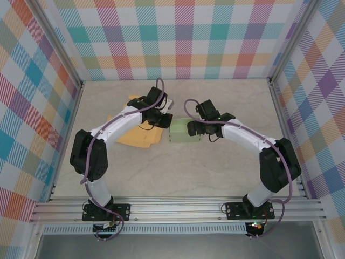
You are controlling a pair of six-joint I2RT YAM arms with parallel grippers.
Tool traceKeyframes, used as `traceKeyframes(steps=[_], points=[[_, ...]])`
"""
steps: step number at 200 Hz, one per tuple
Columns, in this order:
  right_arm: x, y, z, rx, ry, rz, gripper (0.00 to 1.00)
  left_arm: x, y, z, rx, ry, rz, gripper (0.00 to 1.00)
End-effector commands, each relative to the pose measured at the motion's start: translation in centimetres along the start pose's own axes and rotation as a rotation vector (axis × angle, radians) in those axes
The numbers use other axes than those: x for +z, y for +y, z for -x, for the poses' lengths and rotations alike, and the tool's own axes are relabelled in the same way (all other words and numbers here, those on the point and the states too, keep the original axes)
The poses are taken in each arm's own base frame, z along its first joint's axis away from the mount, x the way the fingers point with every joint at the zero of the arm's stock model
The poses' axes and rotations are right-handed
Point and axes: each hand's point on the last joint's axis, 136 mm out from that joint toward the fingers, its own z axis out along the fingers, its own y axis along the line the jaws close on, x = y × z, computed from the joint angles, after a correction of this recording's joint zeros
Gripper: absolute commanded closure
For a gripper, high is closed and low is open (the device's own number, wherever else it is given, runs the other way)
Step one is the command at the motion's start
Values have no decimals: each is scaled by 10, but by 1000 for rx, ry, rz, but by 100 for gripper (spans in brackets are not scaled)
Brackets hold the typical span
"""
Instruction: Fold the paper box
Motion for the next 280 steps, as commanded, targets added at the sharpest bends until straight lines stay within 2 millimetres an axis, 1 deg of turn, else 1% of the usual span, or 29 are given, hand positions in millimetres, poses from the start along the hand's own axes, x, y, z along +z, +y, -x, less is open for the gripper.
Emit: traceKeyframes(steps=[1, 22, 35, 51, 80, 107, 150, 168, 173, 176, 182, 221, 256, 280], points=[[14, -12, -25, -15, 83, -57, 7, -5, -21, 0, -54, -37, -97, 100], [14, -12, -24, -13, 78, -56, 7, -2, -21, 0, -99, -49, -101, 100], [15, -12, -25, -14, 80, -57, 6, 1, -26, 0, -140, -65, -129, 100], [16, -12, -25, -13, 79, -58, 6, 5, -21, 0, -196, -89, -109, 100], [17, -11, -26, -13, 76, -53, 7, 10, -19, 2, -262, -121, -87, 100], [16, -10, -27, -13, 73, -48, 7, 16, -25, 2, -222, -132, -46, 100], [16, -9, -28, -16, 71, -51, 7, 19, -25, 5, -180, -194, 26, 100], [13, -10, -27, -17, 62, -55, 7, 18, -29, 6, -150, -219, 21, 100], [13, -10, -27, -17, 62, -56, 7, 19, -28, 3, -150, -215, 25, 100], [13, -11, -27, -16, 61, -56, 7, 18, -29, 9, -146, -243, 14, 100], [12, -11, -26, -15, 55, -55, 7, 18, -31, 11, -141, -261, 6, 100], [7, -11, -24, -14, 42, -53, 7, 23, -32, 12, -104, -312, -9, 100], [5, -7, -22, -14, 41, -32, 7, 31, -29, 4, -82, -299, 1, 100], [-4, -3, -15, -14, 37, -8, 7, 33, -23, -1, -76, -299, 30, 100]])
